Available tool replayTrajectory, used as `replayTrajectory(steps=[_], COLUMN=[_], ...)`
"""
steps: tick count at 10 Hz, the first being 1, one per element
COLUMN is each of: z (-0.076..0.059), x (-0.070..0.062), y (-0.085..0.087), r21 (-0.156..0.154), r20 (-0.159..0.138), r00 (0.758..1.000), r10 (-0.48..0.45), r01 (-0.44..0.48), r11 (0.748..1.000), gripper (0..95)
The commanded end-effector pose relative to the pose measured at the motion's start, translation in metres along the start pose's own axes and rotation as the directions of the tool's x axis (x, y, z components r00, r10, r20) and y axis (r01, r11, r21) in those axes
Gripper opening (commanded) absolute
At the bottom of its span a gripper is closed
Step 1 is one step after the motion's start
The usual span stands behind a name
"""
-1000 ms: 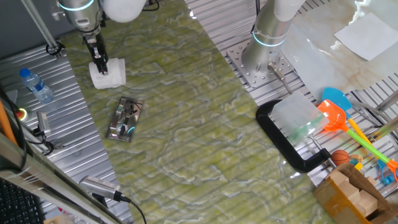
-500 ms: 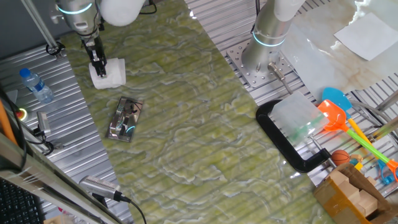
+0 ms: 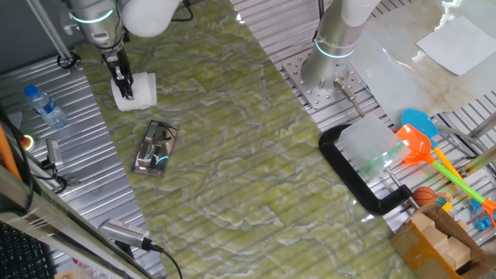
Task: Put the toilet paper on its holder
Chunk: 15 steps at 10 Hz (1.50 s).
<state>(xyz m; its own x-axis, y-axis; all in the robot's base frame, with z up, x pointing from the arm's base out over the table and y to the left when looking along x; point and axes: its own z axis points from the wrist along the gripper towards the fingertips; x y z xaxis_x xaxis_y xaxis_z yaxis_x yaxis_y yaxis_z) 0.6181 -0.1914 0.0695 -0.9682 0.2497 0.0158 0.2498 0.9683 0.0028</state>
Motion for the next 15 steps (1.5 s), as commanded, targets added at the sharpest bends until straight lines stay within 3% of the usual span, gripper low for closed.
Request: replayTrajectory(steps=[1, 6, 8, 9, 10, 11, 14, 15], z=[0.005, 0.017, 0.019, 0.019, 0.022, 0.026, 0.022, 0.019], x=[0.001, 0.001, 0.001, 0.001, 0.001, 0.002, 0.002, 0.002], y=[0.0, -0.002, -0.007, -0.01, -0.011, -0.011, -0.018, -0.022], r21=[0.003, 0.023, 0.061, 0.049, 0.049, 0.056, 0.137, 0.125], r20=[0.006, 0.018, 0.014, 0.012, 0.017, 0.023, 0.022, 0.021], r00=[1.0, 1.0, 1.0, 1.0, 1.0, 1.0, 0.997, 0.996], r10=[0.0, -0.005, -0.022, -0.018, -0.016, -0.017, -0.075, -0.083], r01=[0.0, 0.004, 0.021, 0.018, 0.015, 0.016, 0.071, 0.08], r11=[1.0, 1.0, 0.998, 0.999, 0.999, 0.998, 0.988, 0.989], gripper=[95.0, 95.0, 95.0, 95.0, 76.0, 76.0, 76.0, 57.0])
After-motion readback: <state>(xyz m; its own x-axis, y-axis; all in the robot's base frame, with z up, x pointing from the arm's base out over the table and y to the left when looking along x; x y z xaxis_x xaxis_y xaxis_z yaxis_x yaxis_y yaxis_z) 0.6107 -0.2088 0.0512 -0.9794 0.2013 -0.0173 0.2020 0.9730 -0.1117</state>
